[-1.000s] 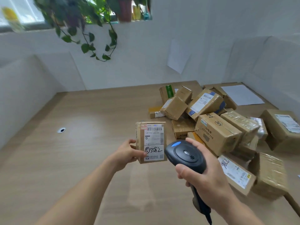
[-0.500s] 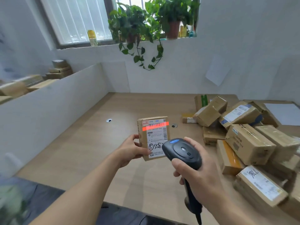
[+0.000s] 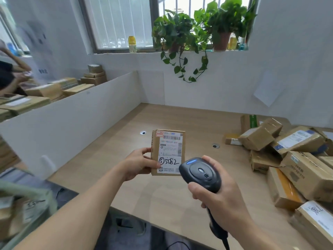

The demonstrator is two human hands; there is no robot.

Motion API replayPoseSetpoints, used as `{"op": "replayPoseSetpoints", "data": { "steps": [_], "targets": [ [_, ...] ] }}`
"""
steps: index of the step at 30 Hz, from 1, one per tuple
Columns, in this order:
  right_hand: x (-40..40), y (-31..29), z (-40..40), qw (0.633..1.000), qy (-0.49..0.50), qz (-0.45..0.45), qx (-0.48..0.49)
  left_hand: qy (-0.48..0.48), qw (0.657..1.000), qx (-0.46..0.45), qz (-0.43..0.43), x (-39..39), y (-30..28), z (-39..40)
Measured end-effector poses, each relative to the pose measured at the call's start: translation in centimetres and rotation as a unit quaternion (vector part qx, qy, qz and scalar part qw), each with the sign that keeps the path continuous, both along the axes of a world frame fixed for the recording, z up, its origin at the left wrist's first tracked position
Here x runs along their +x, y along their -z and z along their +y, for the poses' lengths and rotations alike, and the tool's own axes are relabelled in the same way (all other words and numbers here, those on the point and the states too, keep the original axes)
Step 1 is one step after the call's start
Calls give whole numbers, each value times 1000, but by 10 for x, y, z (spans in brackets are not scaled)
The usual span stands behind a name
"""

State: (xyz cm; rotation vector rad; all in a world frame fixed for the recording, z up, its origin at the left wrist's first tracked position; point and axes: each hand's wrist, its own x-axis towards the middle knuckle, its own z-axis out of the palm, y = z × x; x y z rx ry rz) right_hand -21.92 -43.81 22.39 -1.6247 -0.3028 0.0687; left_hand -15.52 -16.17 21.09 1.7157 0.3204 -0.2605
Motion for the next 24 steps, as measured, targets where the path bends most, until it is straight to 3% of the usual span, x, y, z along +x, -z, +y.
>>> {"op": "replayPoseSetpoints", "data": {
  "steps": [6, 11, 20, 24],
  "targets": [
    [-13, -4, 63, 989, -58, -57, -121, 102, 989, 84, 74, -17, -30, 92],
    [-21, -6, 112, 976, -99, -99, -166, 123, 977, 148, 97, -31, -53, 161],
    [-30, -1, 185, 979, -138, -104, -105, 84, 978, 156, 110, -70, -60, 240],
    [-32, 5, 214, 987, -144, -69, -32, 3, 984, 151, 89, -103, -52, 275]
  ]
}}
